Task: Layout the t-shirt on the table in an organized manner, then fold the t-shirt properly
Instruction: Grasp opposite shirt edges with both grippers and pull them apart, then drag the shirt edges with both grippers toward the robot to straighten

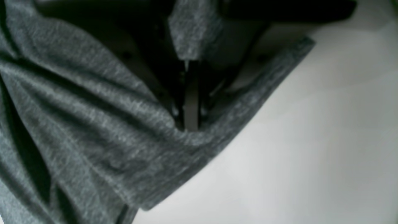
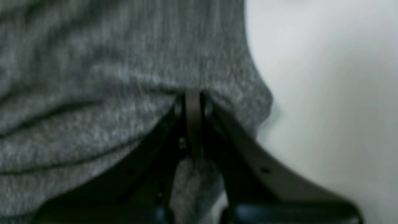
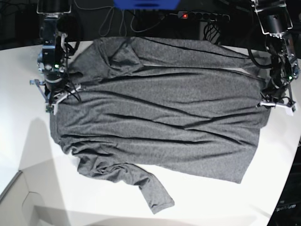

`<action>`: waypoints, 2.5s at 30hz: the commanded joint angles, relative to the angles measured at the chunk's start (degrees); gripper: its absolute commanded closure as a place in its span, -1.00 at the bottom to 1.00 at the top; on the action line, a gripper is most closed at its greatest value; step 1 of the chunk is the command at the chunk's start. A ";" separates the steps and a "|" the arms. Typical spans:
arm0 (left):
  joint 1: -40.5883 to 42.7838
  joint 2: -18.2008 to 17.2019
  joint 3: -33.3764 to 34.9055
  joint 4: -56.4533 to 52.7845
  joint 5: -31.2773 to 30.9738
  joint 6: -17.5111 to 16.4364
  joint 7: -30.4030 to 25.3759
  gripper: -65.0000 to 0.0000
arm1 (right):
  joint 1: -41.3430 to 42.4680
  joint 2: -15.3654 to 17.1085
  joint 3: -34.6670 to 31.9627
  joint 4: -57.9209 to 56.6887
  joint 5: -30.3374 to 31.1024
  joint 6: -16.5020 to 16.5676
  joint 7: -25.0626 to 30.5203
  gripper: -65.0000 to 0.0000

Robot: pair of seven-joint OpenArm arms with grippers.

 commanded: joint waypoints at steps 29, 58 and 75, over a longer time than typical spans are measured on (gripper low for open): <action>17.86 1.90 -14.83 34.58 -0.01 -4.01 11.80 0.98 | -0.23 1.81 6.54 22.63 0.01 -0.16 -0.93 1.00; 30.52 9.98 -20.72 41.70 6.14 -14.65 18.39 -0.08 | -22.74 -11.64 24.38 29.23 7.22 26.30 -1.02 0.20; 27.36 10.07 -16.77 33.62 6.32 -14.65 16.54 -0.08 | -25.38 -13.22 25.70 29.14 7.05 29.03 -0.93 0.01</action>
